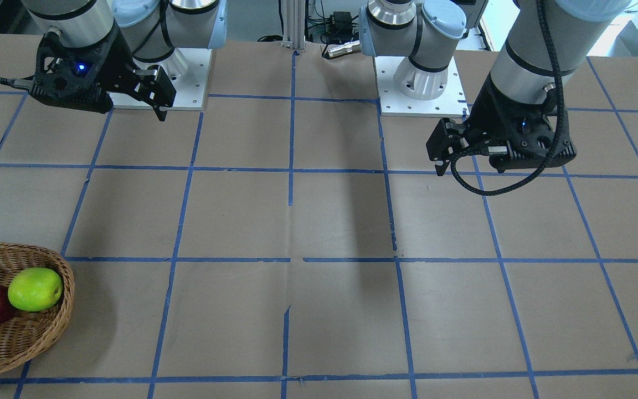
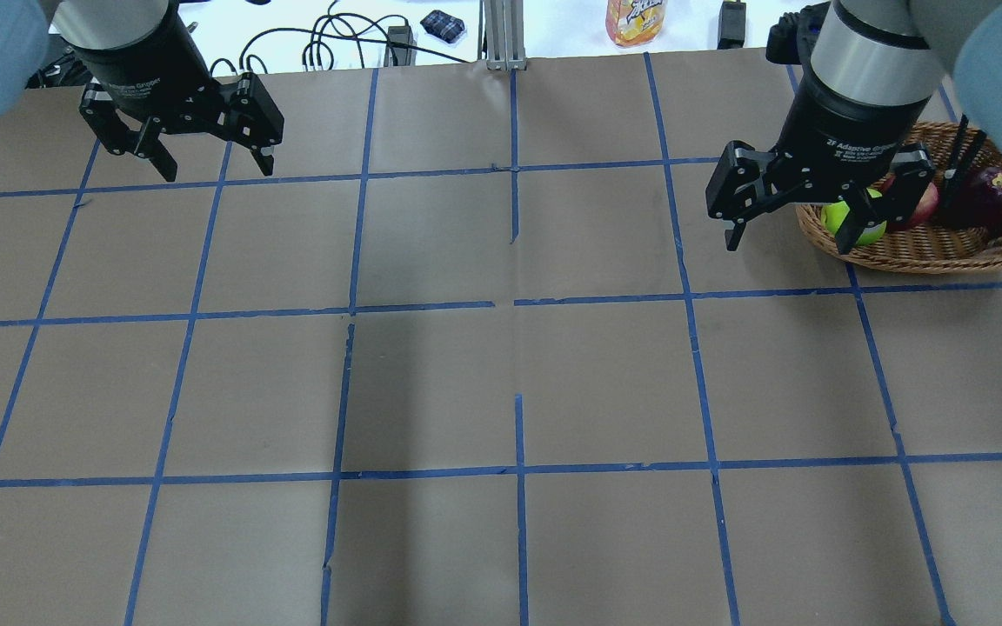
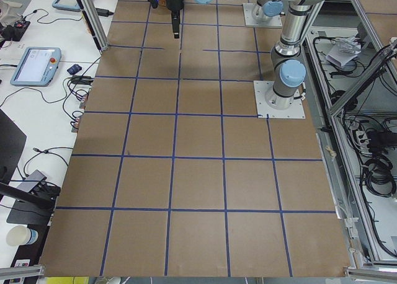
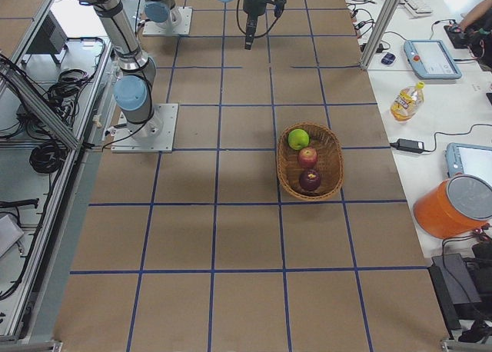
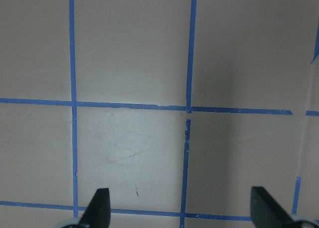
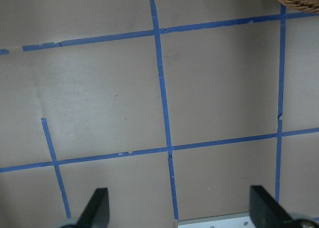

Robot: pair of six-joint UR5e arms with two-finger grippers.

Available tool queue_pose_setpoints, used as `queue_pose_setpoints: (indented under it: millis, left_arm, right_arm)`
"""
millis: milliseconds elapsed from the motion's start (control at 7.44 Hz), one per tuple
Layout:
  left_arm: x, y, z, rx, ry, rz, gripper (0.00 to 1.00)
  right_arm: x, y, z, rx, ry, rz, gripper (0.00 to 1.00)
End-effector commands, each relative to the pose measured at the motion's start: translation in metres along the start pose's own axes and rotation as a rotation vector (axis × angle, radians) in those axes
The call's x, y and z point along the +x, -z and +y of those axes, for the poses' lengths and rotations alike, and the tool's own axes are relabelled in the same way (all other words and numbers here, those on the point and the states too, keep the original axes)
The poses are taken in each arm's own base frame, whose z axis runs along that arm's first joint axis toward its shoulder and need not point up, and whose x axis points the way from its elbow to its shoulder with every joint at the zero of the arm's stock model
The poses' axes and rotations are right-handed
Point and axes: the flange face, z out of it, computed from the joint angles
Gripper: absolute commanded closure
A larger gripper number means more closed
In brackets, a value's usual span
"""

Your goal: Put all apples into basket

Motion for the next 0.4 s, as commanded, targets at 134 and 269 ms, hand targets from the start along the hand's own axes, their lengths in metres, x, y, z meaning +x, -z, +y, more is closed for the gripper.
queue_pose_setpoints:
  millis: [134,269]
  left_arm:
    - [0.0,-0.0005,-0.0001,-0.001,0.0,0.0,0.0]
    - [0.0001,0.0005,0.0002,0.002,0.002,0.002,0.0]
  right_arm:
    - [0.0044,-0.0006,-0.0018,-0.001,-0.02,-0.001,0.0]
    - [0.0044,-0.0005,-0.002,0.0,-0.019,-0.001,0.0]
